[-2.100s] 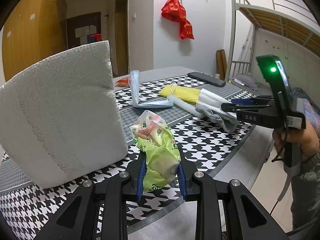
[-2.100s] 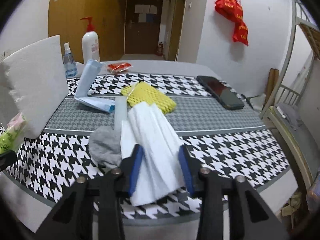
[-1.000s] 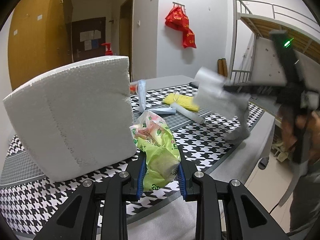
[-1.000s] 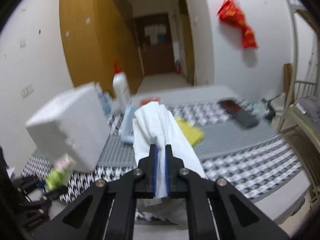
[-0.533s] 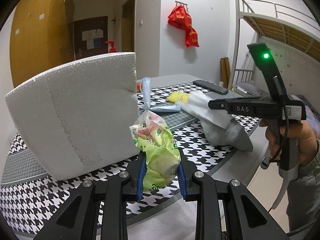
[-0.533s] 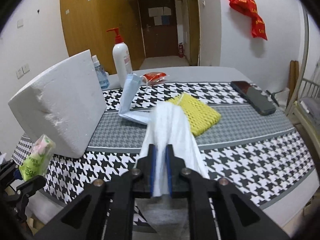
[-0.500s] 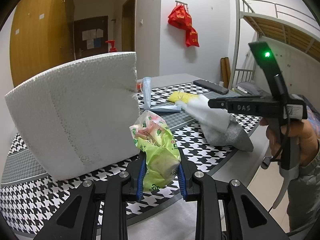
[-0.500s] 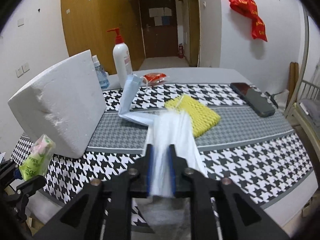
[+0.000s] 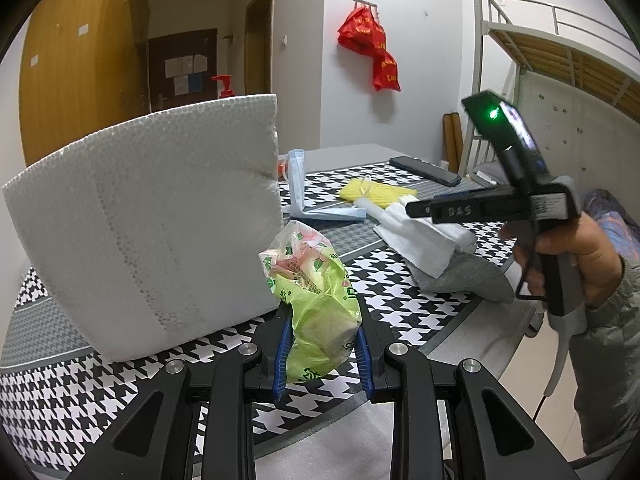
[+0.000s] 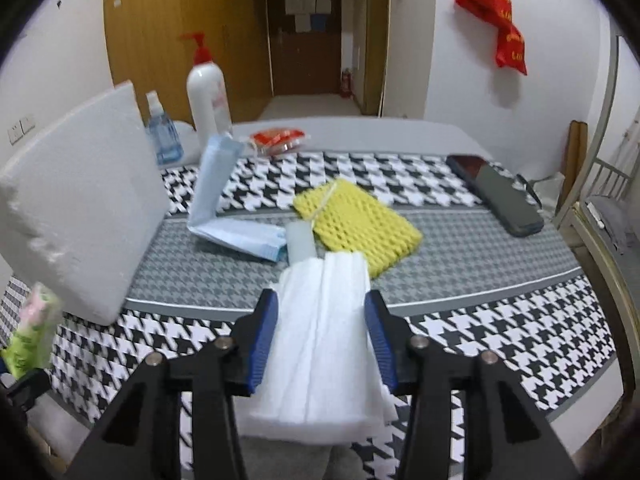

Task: Organize soft objects
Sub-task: 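Raise the white cloth with the right tool, letting the grey sock drop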

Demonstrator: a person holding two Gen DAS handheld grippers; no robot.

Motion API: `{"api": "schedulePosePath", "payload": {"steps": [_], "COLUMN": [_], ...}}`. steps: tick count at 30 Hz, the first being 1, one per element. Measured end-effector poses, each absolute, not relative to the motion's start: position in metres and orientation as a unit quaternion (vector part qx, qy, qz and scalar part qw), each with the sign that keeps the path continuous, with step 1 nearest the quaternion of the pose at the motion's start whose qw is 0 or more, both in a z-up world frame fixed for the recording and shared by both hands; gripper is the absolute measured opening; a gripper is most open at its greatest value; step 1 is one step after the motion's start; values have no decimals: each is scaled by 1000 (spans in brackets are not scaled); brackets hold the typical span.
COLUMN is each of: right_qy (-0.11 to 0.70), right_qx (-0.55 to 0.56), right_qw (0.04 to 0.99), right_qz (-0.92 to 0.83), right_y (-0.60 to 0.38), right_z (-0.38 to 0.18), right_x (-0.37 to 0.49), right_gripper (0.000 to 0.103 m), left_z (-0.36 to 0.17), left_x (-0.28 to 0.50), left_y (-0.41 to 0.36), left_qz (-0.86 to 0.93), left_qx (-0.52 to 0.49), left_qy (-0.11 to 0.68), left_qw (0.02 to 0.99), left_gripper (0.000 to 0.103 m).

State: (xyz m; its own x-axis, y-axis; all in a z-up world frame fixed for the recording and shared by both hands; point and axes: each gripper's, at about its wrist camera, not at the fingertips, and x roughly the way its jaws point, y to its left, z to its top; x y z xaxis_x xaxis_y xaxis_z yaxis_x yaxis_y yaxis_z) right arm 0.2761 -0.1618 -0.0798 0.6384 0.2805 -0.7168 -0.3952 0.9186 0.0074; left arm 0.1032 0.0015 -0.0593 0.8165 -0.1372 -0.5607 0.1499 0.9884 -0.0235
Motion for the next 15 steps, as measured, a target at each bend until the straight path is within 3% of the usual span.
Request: {"api": "schedulePosePath", "payload": {"steps": [4,7,8,15], "right_qy": [390,391,390,368], "right_qx": [-67,-65,-66,-45], "right_qw": [898,896,896,902], "right_qz": [193,200,202,224], "right_y": [-163,-162,-162,-165], "right_z": [-87,-89,-88,-73], "right_x": [281,282,282,275], "right_gripper": [47,17,13,9], "left_z": [-60,-61,-61,-59], "left_x": [106,108,108,107], "left_y": [1,1,0,2], "left_qz": [-73,-73,-73,-72], "left_qx": [13,13,13,14], "left_qy": [294,295,295,289], "left_qw": [953,953,953,954], "left_gripper": [29,29,29,29]}}
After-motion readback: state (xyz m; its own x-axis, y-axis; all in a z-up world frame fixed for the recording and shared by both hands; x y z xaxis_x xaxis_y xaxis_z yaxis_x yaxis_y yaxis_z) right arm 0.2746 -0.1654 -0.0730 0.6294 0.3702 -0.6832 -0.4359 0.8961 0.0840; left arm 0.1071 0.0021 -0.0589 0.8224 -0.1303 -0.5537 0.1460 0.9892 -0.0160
